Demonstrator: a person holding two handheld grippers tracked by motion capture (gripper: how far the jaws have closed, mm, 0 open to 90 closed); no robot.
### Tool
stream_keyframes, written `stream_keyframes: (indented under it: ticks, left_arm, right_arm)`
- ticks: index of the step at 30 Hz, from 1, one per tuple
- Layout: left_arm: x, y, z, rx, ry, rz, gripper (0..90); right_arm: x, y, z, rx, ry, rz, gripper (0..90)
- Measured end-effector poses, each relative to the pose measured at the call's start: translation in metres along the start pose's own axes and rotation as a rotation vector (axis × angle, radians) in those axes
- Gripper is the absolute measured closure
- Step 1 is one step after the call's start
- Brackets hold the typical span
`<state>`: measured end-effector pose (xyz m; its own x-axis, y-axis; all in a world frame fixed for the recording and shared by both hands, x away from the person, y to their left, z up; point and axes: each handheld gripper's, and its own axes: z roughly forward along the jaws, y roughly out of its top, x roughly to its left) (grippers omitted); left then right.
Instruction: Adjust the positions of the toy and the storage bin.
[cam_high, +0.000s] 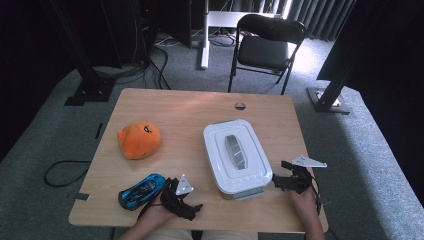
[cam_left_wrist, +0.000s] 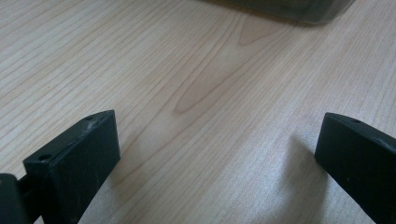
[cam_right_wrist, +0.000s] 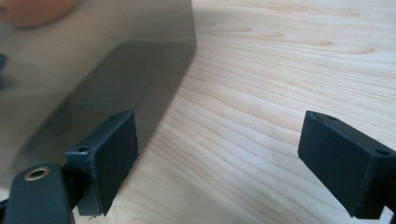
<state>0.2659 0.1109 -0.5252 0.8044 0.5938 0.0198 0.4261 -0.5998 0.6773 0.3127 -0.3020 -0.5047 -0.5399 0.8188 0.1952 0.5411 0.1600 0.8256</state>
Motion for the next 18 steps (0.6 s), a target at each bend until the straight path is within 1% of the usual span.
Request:
stream_keyframes:
  ticks: [1, 2, 3, 4, 5, 7, 11, 16, 17, 18]
  left_arm:
    - [0.000, 0.000, 0.000, 0.000, -0.001, 0.001, 0.6]
    - [0.000, -0.001, 0.000, 0.000, -0.005, 0.004, 0.6]
    - [0.000, -0.001, 0.000, 0.000, -0.005, 0.004, 0.6]
    - [0.001, -0.001, -0.001, 0.000, -0.008, 0.007, 0.6]
    - [0.001, -0.001, -0.001, 0.000, -0.008, 0.007, 0.6]
    - [0.001, -0.001, -0.001, 0.001, -0.010, 0.009, 0.6]
    - [0.001, -0.001, -0.001, 0.001, -0.010, 0.009, 0.6]
    - [0.001, -0.001, -0.001, 0.001, -0.010, 0.010, 0.6]
    - [0.001, -0.001, -0.001, 0.001, -0.010, 0.010, 0.6]
    - [0.001, -0.001, -0.001, 0.001, -0.010, 0.010, 0.6]
  right_arm:
    - [0.000, 0.001, -0.003, -0.003, 0.008, 0.001, 11.8]
    - [0.000, 0.003, -0.008, -0.004, -0.002, 0.012, 11.8]
    - [0.000, 0.003, -0.008, -0.004, -0.002, 0.012, 11.8]
    - [0.000, 0.006, -0.014, -0.005, -0.010, 0.016, 11.8]
    - [0.000, 0.006, -0.014, -0.005, -0.010, 0.016, 11.8]
    - [0.003, 0.011, -0.022, -0.004, -0.022, 0.015, 11.4]
    - [0.007, 0.018, -0.030, 0.011, -0.038, 0.017, 11.3]
    - [0.012, 0.030, -0.042, -0.013, -0.050, 0.012, 11.3]
    - [0.012, 0.030, -0.042, -0.013, -0.050, 0.012, 11.3]
    - [0.013, 0.033, -0.045, -0.018, -0.058, 0.013, 11.3]
